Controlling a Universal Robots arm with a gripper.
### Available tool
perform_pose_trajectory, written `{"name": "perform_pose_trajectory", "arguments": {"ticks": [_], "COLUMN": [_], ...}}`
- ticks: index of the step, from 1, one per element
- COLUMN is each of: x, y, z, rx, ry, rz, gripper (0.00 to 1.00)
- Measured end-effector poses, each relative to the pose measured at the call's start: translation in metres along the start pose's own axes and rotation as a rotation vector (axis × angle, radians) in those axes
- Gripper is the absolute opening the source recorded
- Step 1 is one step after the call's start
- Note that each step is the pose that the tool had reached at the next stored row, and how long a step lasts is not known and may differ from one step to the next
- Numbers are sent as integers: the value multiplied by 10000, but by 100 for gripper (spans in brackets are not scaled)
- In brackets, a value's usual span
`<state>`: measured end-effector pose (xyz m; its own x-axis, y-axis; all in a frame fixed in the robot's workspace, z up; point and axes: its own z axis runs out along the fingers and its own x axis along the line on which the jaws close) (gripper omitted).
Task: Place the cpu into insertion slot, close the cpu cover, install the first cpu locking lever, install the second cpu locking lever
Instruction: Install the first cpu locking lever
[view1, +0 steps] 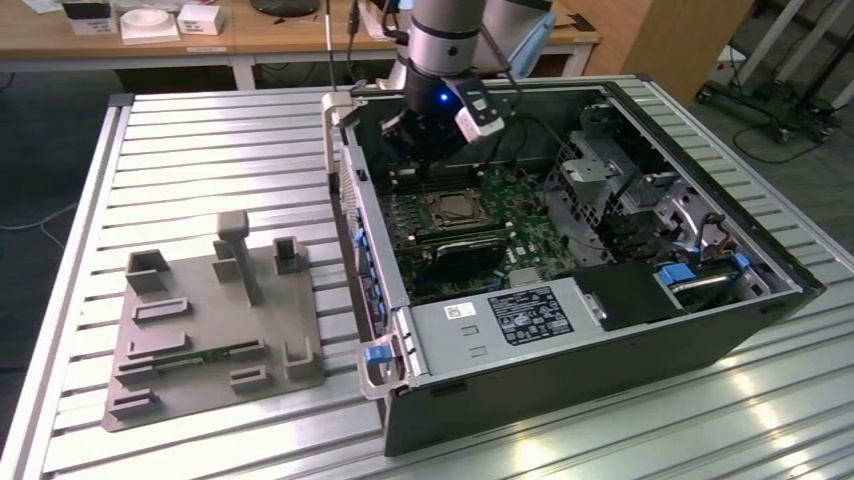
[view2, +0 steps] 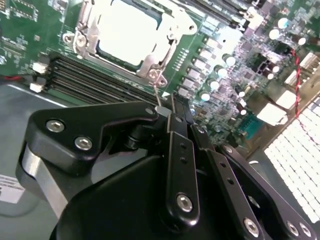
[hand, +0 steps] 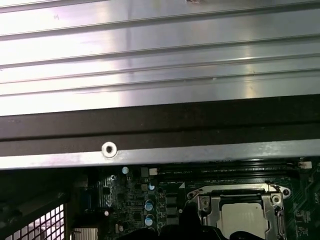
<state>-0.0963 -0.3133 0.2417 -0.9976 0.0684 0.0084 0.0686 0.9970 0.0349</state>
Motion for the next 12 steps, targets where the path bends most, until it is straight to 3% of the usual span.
{"name": "perform_pose_trajectory", "arguments": {"ticks": [6,12], "x": [73,85], "y": [-15,4], "z": [1,3], "rx": [-1,3], "ry": [1,12], "rz": [-74,-353], "gripper": [10,10]}}
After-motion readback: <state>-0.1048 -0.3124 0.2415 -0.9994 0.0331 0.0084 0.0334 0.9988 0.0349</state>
